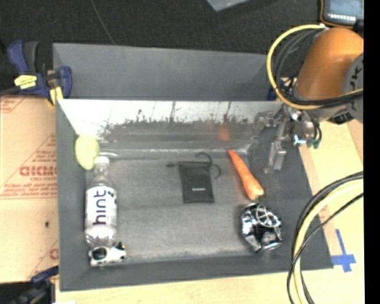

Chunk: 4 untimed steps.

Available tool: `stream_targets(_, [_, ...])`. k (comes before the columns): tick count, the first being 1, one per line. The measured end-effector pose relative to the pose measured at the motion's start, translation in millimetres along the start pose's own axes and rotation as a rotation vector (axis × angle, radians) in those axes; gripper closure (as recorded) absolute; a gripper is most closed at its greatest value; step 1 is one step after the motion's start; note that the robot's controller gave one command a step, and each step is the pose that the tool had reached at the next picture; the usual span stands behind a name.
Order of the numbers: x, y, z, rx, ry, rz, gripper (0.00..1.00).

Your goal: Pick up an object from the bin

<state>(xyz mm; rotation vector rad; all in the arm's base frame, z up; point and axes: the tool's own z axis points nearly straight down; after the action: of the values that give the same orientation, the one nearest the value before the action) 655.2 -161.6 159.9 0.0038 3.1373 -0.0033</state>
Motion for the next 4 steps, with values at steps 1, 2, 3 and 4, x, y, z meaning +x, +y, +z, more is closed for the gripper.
stream_targets(1, [3.7,24,32,0.002,-0.004,-0.263,0.0])
stream_targets(2, [6.8,32,52,-0.001,0.001,-0.413,0.0])
stream_targets(3, [5.9,34,63,0.0,-0.004,-0.239,0.0])
stream_targets(4, [7.4,38,73,0.001,-0.002,-0.404,0.0])
